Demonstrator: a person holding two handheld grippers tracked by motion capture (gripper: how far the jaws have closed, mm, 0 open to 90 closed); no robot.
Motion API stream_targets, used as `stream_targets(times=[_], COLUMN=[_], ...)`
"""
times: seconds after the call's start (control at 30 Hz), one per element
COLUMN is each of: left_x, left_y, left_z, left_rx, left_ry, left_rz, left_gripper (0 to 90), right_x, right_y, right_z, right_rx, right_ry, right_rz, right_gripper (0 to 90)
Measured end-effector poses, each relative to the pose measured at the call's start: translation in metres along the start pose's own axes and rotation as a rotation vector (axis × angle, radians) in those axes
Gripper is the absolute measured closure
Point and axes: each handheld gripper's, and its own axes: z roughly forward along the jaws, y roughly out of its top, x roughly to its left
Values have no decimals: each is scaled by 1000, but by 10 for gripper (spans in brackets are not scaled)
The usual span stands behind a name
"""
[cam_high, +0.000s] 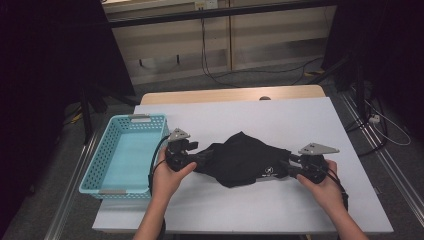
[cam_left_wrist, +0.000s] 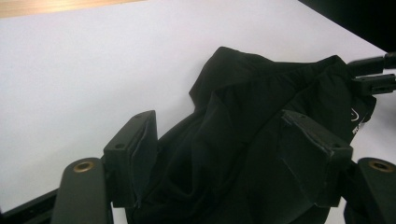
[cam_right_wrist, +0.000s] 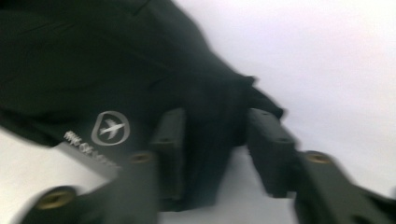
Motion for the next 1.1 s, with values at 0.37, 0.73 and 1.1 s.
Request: stream_targets(times=[0.37, 0.73, 1.1], left_x=[3, -22, -31], left_y=[-1, -5, -17], left_z=[-6, 0, 20], left_rx=[-5, 72, 159], left_ry=[-17, -143, -115], left_rz=[-15, 79, 129], left_gripper=[291, 412, 587], right_x=[-19, -32, -31], right_y=[6, -1, -2], right_z=[-14, -19, -20], right_rx=[-45, -30, -33], right_ry=[-18, -66, -59], right_rz=[16, 51, 49], right_gripper=[879, 878, 877])
